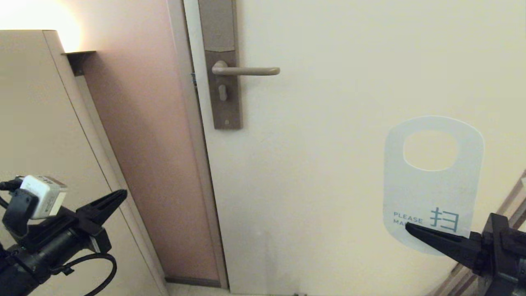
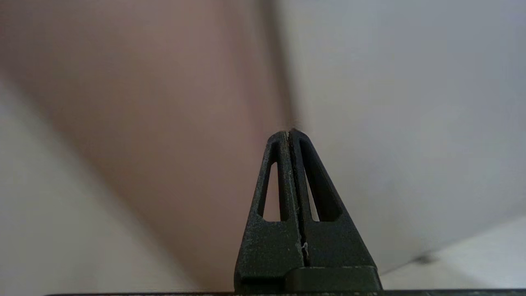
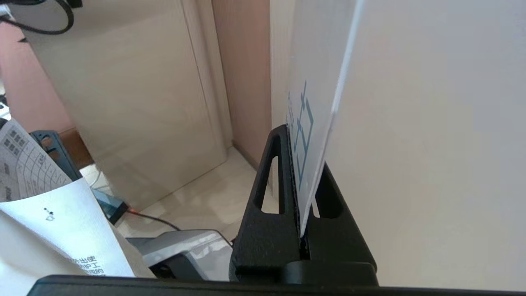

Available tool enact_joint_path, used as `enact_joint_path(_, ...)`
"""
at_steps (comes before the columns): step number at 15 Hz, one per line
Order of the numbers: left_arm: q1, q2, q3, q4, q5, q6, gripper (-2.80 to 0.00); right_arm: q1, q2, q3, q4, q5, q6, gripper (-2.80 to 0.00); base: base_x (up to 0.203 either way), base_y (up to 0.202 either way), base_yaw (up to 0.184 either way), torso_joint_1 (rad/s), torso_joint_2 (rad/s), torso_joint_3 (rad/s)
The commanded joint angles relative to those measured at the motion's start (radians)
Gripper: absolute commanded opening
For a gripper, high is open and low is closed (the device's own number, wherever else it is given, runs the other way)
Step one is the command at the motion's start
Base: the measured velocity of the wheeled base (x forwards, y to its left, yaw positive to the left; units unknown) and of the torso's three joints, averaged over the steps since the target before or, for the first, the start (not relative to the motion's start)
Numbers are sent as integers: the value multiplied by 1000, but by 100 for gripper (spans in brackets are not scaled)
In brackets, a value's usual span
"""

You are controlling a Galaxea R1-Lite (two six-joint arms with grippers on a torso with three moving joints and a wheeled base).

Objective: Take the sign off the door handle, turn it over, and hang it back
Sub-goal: Hang the sign back with the other side facing out

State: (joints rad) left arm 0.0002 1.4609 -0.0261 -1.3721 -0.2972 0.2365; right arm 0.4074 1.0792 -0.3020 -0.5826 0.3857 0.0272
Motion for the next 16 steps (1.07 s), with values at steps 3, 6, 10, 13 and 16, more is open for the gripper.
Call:
enact_joint_path(3,19,-208,22,123,55,15,-280,1,-21,1,-3,2,0,-280,0,0,0,0,0,0)
enact_joint_path(6,25,-447,24,346,71,9,-280,1,-28,3,-3,2,2,-280,0,0,0,0,0,0)
enact_joint_path(10,27,-802,11,774,133,-13,-280,1,-39,4,-2,2,2,-280,0,0,0,0,0,0)
enact_joint_path(13,27,-1007,3,1045,181,-20,-280,1,-41,3,-3,2,2,-280,0,0,0,0,0,0)
enact_joint_path(16,26,-1203,1,1249,225,-21,-280,1,-42,0,-3,2,2,-280,0,0,0,0,0,0)
